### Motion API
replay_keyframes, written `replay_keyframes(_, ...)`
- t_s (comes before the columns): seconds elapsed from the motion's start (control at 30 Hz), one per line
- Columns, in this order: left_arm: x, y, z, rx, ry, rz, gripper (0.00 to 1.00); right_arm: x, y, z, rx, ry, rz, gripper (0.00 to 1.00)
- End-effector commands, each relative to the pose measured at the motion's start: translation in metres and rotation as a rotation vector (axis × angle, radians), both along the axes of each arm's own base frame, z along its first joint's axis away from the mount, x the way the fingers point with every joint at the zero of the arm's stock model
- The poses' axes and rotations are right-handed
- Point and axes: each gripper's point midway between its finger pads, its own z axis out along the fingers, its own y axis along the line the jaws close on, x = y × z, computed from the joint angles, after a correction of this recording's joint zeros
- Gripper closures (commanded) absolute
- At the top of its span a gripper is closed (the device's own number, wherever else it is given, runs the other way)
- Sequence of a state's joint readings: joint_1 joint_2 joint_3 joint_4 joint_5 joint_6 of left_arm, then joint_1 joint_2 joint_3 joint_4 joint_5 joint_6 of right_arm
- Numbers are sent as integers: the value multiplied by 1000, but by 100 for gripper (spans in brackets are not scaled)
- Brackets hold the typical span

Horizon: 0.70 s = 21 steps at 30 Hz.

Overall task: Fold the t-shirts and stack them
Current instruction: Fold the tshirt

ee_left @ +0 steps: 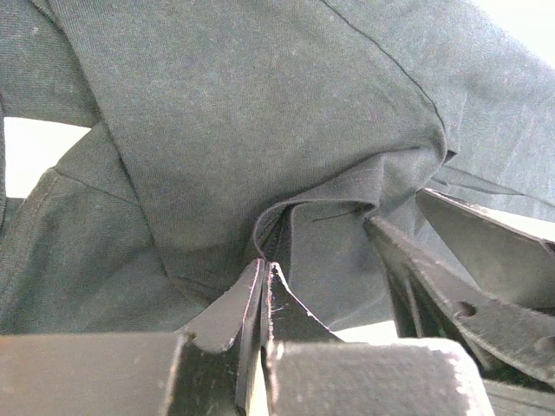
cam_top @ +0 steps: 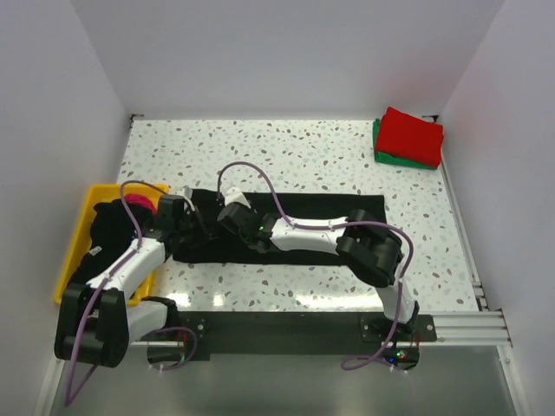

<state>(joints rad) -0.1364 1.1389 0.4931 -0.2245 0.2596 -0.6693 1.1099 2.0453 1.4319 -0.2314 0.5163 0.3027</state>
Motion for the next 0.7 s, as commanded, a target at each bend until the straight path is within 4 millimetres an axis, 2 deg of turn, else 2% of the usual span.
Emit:
replay_keyframes(0.0,8,-3,11,-17,-65,-18,98,0,4,21,83,-13,-19,54)
replay_keyframes(0.13,8,-3,10,-15,-61,-20,99,-2,4,24,102,-16,-18,52)
replay_keyframes(0.43,6,-3,9,-18,-58,-19,100,4,1,12,61,-29,-49,53)
replay_keyframes(0.5,6,-3,9,-18,-58,-19,100,6,0,16,64,-40,-61,65)
replay_keyframes(0.67,5,-4,8,-23,-55,-24,100,10,-8,27,51,-69,-89,84)
